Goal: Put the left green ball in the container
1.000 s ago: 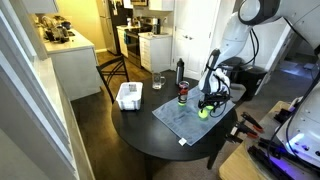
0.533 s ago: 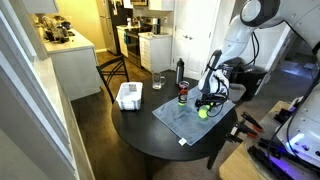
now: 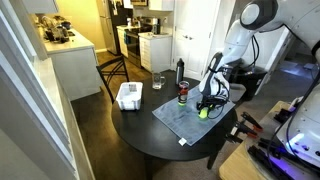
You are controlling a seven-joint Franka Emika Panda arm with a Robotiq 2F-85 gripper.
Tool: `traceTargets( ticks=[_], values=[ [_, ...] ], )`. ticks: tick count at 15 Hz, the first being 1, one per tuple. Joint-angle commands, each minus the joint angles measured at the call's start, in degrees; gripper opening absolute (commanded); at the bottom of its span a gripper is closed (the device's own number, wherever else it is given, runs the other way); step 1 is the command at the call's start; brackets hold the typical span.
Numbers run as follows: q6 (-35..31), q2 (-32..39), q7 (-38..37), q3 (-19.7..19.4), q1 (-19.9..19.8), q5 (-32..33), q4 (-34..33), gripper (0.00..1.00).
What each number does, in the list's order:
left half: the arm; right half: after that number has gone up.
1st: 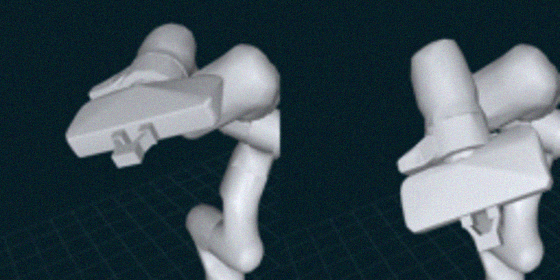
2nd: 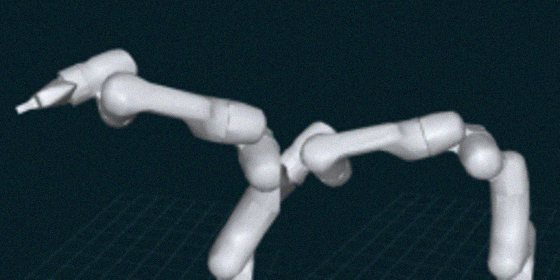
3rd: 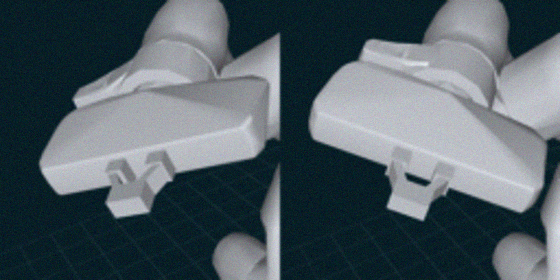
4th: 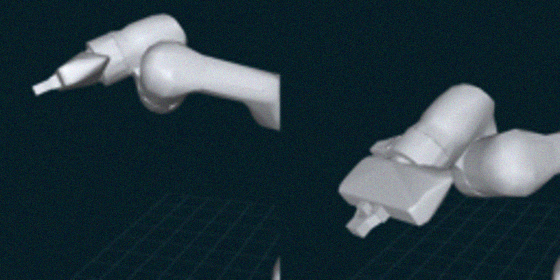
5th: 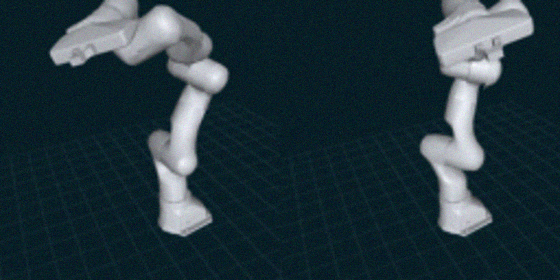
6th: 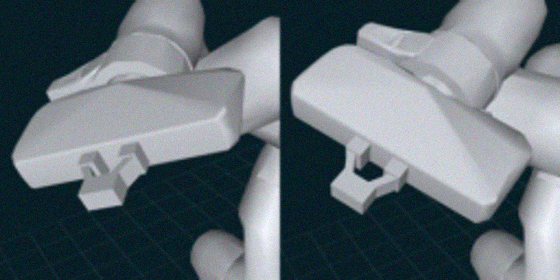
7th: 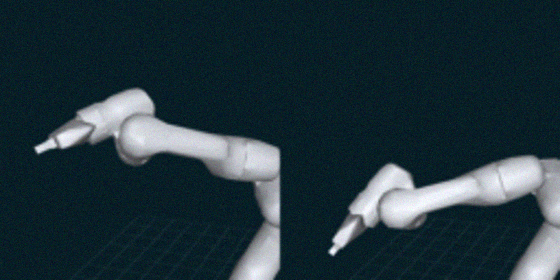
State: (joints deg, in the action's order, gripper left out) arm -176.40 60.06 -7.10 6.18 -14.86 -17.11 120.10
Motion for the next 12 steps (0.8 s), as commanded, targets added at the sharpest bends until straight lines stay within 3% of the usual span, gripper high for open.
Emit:
traceTargets(
  ticks=[1,5,12],
  values=[
    [-2.04,-0.3,1.44,1.35,-2.33,1.41,0.96,0.42],
    [-5.29,-5.6,0.94,2.76,-2.46,1.11,6.06,0.38],
    [-10.75,-18.58,-0.8,11.32,-6.72,2.53,16.35,0.38]
  ],
)
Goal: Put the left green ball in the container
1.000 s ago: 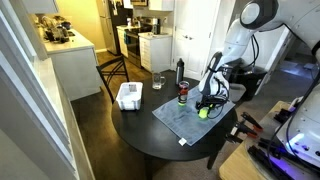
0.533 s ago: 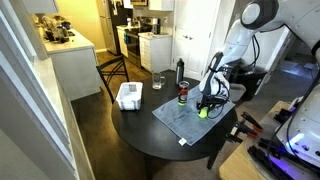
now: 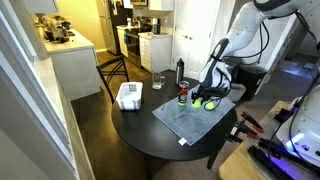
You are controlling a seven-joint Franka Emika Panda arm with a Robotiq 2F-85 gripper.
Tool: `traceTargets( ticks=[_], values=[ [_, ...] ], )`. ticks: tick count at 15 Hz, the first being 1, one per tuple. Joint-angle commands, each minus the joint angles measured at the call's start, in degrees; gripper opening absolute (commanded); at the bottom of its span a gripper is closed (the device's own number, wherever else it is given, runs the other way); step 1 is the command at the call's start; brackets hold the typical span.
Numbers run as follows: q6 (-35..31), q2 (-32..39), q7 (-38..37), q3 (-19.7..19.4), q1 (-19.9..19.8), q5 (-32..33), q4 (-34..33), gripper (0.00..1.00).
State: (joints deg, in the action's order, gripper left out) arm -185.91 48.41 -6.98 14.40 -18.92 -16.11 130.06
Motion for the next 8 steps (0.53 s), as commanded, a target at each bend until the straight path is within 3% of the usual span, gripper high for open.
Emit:
traceTargets(
  ticks=[1,8],
  values=[
    [-1.13,-8.24,-1.06,3.97,-3.07,1.59,7.0,0.38],
    [-3.27,-13.72,-2.0,5.96,-4.05,1.43,7.99,0.38]
  ],
)
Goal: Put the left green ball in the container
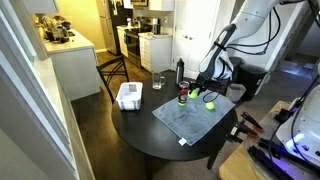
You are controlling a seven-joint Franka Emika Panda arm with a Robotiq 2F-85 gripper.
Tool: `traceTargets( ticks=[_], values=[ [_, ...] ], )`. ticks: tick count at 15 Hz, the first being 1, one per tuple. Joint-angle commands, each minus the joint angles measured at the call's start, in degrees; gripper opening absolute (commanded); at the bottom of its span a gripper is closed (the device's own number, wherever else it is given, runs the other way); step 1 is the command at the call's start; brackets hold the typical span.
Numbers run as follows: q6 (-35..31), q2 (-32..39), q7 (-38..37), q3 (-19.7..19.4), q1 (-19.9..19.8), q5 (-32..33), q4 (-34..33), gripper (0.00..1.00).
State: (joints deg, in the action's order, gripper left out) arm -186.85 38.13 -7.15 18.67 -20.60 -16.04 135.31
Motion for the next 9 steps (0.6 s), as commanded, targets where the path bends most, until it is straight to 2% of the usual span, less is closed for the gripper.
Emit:
traceTargets(
  ticks=[1,9],
  values=[
    [-2.86,-4.06,-2.03,2.42,-3.32,1.57,2.65,0.38],
    [-4.92,-7.09,-4.25,7.38,-10.08,3.67,1.14,0.38]
  ],
)
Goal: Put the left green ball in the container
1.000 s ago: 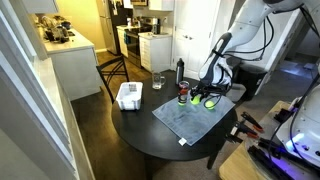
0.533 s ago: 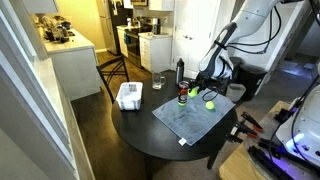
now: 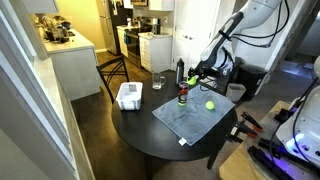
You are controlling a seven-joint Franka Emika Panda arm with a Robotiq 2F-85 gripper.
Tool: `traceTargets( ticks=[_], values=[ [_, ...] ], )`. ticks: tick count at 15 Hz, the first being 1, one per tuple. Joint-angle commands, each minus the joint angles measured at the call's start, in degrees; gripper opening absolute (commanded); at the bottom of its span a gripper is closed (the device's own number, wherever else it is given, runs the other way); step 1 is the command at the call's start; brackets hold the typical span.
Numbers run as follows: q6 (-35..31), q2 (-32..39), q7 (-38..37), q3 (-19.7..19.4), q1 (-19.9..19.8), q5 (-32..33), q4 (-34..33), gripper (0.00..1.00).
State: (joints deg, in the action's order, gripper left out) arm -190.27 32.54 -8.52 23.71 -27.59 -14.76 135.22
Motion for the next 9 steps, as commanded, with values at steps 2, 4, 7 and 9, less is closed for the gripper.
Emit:
traceTargets(
  ticks=[2,4,7,9],
  values=[
    [-1.36,-0.42,-3.06,3.18,-4.5,3.02,-0.18,0.38],
    [-1.99,1.09,-3.2,3.74,-5.52,3.68,-1.93,0.38],
    [-4.29,4.12,-3.22,3.81,-5.82,4.87,-4.93,0.38],
    [-5.44,6.41,-3.65,2.85,-4.67,5.55,-7.0,0.38]
  ],
)
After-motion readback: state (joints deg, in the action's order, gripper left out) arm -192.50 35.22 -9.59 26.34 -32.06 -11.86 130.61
